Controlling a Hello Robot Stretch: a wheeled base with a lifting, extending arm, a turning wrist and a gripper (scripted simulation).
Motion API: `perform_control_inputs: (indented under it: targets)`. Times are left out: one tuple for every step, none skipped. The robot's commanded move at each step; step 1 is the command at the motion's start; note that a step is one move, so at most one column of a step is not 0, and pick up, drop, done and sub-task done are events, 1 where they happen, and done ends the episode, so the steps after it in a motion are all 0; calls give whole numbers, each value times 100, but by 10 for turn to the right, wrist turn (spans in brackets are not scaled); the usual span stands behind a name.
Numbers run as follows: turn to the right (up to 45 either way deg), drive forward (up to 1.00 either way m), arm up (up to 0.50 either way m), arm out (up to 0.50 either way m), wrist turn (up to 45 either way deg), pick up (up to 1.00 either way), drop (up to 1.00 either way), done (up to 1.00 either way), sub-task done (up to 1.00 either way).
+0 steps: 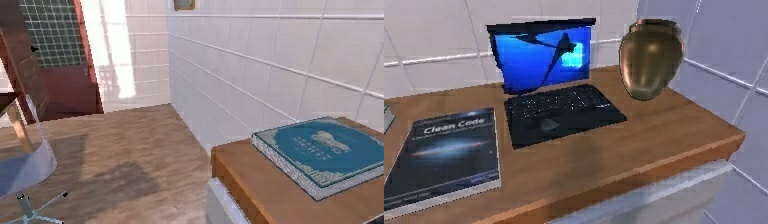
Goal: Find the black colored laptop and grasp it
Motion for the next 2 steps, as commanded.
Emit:
perform_control_inputs:
  targets:
    - [-300,0,0,0,0,0,0,0,0]
    - [0,30,0,0,0,0,0,0,0]
